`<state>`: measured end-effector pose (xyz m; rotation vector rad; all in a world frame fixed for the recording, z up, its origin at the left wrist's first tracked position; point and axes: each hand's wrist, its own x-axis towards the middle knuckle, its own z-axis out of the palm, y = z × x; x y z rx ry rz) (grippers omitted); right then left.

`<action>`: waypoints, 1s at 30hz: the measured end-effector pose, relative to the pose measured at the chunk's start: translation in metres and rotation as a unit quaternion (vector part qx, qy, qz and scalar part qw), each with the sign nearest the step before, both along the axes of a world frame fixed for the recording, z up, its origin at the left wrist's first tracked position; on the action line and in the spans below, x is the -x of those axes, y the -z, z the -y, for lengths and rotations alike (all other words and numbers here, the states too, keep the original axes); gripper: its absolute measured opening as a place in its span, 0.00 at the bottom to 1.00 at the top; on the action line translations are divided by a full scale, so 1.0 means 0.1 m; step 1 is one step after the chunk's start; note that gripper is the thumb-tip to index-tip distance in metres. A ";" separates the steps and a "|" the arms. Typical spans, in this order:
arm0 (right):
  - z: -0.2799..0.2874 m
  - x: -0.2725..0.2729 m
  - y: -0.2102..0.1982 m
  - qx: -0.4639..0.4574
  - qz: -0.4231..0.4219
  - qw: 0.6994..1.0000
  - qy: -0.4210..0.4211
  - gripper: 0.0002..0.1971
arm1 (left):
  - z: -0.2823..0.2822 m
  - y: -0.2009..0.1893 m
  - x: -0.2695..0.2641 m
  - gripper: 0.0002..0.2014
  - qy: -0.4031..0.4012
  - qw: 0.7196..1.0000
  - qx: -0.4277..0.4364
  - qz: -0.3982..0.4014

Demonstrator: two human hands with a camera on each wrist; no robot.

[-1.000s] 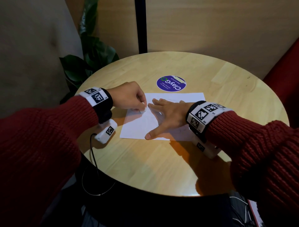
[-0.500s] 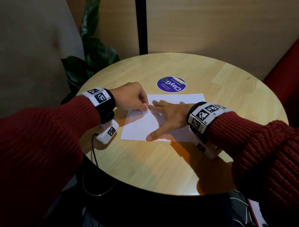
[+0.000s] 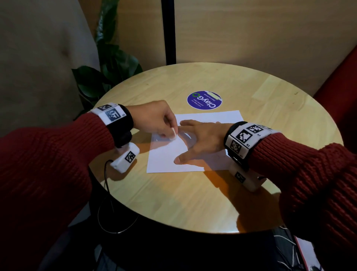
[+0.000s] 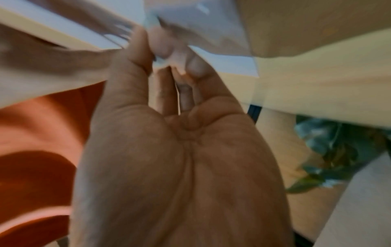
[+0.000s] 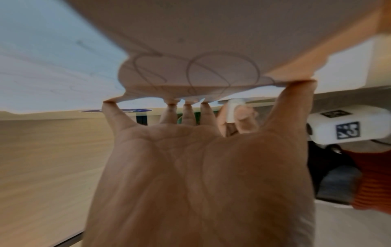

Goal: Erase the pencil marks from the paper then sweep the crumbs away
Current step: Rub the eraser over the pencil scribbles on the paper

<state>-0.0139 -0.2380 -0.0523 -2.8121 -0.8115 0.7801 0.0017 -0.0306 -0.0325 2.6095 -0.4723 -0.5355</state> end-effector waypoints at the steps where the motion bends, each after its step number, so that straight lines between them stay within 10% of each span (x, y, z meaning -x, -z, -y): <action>1: 0.00 0.01 -0.01 0.010 -0.001 1.000 0.003 0.58 | -0.03 0.00 -0.03 0.04 -0.015 1.000 -0.010 0.025; 30: -0.08 -0.07 -0.01 0.051 -0.027 0.998 -0.002 0.62 | -0.08 -0.05 -0.02 0.03 0.050 0.995 -0.004 -0.083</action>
